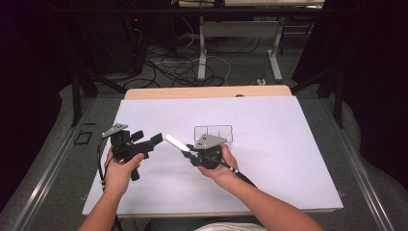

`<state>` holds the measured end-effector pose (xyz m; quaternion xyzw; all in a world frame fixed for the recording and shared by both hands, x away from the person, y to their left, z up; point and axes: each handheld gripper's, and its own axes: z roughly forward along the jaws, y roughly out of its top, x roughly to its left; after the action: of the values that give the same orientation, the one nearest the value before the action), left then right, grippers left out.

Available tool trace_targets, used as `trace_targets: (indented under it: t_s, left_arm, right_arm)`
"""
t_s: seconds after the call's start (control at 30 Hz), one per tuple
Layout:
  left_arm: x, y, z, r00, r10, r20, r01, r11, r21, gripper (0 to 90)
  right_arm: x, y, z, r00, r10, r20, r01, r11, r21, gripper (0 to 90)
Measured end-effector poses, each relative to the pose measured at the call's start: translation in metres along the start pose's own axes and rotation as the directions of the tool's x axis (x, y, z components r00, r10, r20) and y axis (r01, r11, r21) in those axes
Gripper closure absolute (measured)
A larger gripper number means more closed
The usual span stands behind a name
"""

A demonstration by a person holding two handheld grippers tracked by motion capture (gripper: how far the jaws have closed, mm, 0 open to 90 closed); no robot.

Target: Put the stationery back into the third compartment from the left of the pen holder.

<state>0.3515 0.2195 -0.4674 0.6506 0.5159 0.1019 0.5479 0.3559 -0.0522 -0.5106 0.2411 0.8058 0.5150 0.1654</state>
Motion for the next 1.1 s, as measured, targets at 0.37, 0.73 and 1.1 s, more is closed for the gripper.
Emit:
trace_targets:
  t_s: [0.37,0.73,1.1]
  left_arm:
    - [-0.013,0.002,0.012,0.9984,-0.008,0.056,0.007,0.9998,0.020,16.7]
    - [-0.029,0.006,0.030,0.9918,-0.077,0.102,0.071,0.9959,0.055,24.5]
    - [-0.039,0.006,0.045,0.9738,-0.190,0.125,0.178,0.9790,0.099,43.5]
  right_arm:
    - [-0.009,0.010,-0.015,0.9986,0.012,0.051,-0.007,0.9958,-0.091,70.9]
    - [-0.014,0.012,-0.022,0.9967,0.022,0.078,-0.013,0.9939,-0.110,70.9]
    - [-0.021,0.008,-0.028,0.9947,0.048,0.091,-0.036,0.9911,-0.128,70.9]
